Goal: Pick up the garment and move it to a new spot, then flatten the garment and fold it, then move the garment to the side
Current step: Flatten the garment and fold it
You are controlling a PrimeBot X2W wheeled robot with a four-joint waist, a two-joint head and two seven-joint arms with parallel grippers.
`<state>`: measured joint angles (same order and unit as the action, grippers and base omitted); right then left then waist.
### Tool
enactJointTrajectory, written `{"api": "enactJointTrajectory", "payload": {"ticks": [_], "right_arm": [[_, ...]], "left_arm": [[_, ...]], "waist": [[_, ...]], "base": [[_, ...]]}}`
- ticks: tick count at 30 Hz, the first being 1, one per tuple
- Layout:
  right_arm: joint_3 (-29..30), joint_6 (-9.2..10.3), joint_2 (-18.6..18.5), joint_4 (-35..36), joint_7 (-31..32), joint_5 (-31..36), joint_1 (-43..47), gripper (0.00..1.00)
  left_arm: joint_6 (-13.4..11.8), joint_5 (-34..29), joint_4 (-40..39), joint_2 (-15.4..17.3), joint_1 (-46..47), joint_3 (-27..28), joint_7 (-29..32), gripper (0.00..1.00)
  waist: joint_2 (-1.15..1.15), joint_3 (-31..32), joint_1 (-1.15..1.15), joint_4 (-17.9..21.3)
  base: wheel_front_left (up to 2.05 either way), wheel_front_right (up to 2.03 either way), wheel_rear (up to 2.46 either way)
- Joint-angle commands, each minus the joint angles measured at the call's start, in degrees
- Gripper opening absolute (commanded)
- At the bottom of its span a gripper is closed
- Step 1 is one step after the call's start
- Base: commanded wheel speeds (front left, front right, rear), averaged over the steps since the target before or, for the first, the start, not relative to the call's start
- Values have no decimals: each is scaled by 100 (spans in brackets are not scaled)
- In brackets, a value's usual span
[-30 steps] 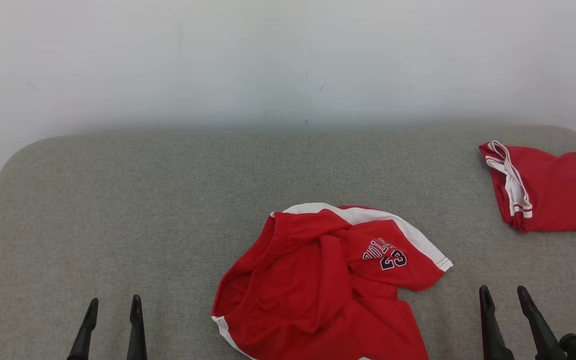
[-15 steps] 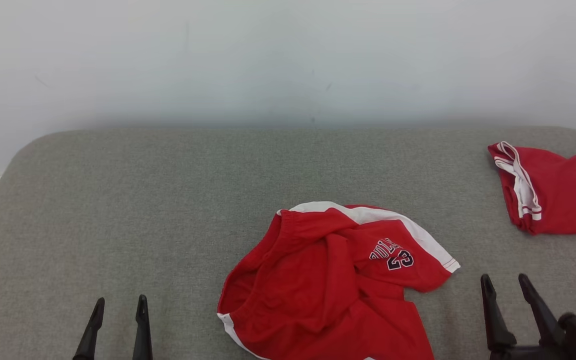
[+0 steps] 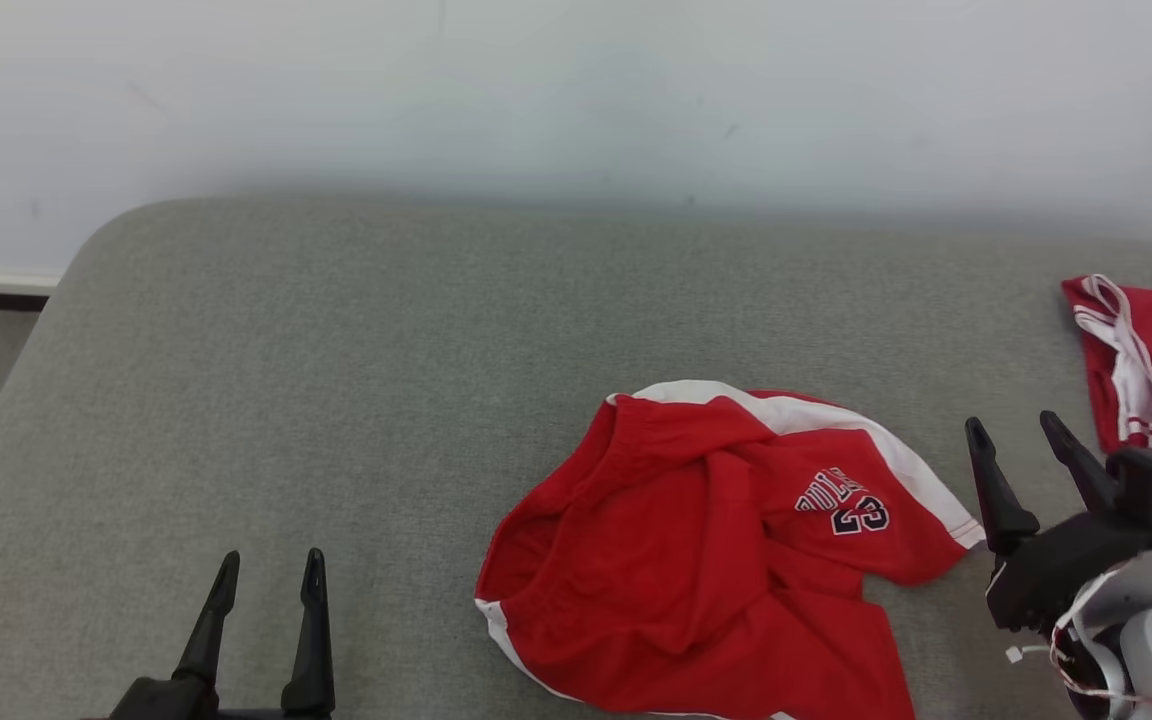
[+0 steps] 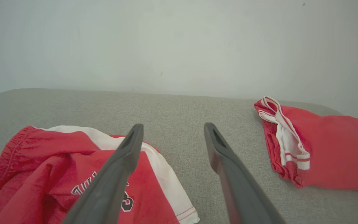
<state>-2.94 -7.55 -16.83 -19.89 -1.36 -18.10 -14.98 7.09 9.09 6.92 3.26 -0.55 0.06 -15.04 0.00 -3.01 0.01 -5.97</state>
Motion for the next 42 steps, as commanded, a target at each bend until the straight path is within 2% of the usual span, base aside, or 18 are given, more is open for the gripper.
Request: {"api": "enactJointTrajectory", "payload": {"ticks": [1,4,16,24,31,32,33,34,36,42], "right_arm": [[-85,16,-101,-224,102,-30,-222,100],[-172,16,-189,-486,240,-58,-449,100],[-984,16,-640,-1742,1424,-434,-1404,100],[-1528,16,-748,-2256,1846,-734,-1726,100],[-2018,17,-822,-2825,2349,-727,-1925,100],[-2054,17,-799,-2921,2478,-780,-1940,68],[-2118,17,-770,-2981,2601,-827,-1954,25],[-2149,17,-755,-3032,2692,-888,-1980,0],[-2247,17,-761,-3093,2827,-946,-2015,0],[-2371,17,-896,-2867,2278,-961,-2499,0]], "left_arm": [[16,9,17,-10,96,-19,-17,100],[17,21,28,-16,123,-47,-18,100],[-5,103,75,-34,347,-172,-17,100],[6,137,114,-38,439,-187,-18,100],[12,136,143,-39,481,-205,-18,100],[12,136,149,-39,482,-208,-17,100],[13,142,151,-40,483,-216,-17,100],[13,149,154,-39,481,-218,-17,100],[8,159,162,-40,473,-230,-17,100],[-12,196,173,-40,421,-247,-17,100]], "waist": [[0,-140,-1,-165],[0,-191,-1,-230],[0,-472,-1,-533],[0,-582,-1,-613],[0,-607,-1,-624],[0,-601,-1,-624],[0,-594,-1,-625],[0,-585,-1,-626],[0,-564,-1,-633],[0,-535,-1,-666]], "base": [[0,0,0],[0,0,0],[0,0,0],[0,0,0],[0,0,0],[0,0,0],[0,0,0],[0,0,0],[0,0,0],[0,0,0]]}}
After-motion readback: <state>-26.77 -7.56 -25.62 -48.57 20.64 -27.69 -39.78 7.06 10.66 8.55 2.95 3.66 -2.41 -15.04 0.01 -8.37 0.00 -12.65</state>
